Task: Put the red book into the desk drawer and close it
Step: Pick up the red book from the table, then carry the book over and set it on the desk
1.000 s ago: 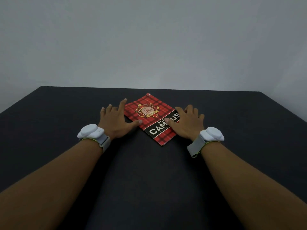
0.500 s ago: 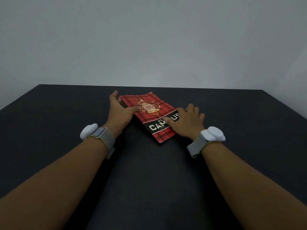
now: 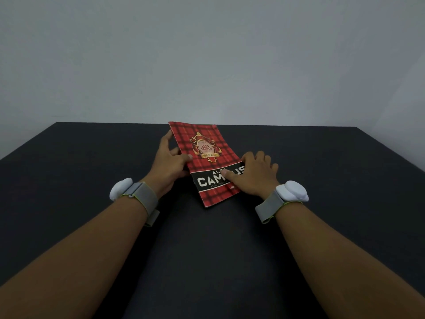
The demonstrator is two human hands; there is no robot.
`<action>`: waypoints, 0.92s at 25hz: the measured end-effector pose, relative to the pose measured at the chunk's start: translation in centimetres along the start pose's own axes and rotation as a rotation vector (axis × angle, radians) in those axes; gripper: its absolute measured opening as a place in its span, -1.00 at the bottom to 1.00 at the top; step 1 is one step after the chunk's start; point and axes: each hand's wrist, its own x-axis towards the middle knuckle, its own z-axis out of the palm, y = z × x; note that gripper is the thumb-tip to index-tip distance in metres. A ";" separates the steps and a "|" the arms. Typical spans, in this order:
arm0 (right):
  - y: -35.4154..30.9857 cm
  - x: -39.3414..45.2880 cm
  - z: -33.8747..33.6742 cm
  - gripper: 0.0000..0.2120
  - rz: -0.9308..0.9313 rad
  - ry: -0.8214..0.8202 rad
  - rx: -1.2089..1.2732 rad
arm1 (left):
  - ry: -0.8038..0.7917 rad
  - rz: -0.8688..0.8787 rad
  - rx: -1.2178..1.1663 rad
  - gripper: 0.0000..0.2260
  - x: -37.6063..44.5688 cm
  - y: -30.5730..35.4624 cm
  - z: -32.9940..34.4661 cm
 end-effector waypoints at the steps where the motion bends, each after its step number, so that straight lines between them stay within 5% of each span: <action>1: -0.2 -0.2 -0.3 -0.17 0.001 0.004 0.044 | -0.003 0.015 -0.002 -0.23 -0.2 0.1 -0.1; 5: -0.5 -0.8 -1.0 -0.10 0.026 -0.013 0.415 | -0.029 0.069 -0.044 -0.41 -0.7 1.1 -0.5; 9: -0.9 -1.7 -2.3 -0.52 0.010 -0.009 0.886 | -0.058 0.146 -0.014 -0.54 -1.9 2.6 -0.7; 23: -2.4 -6.3 -7.0 -0.65 -0.200 0.203 0.966 | -0.067 0.380 0.162 -0.57 -7.9 8.4 -0.1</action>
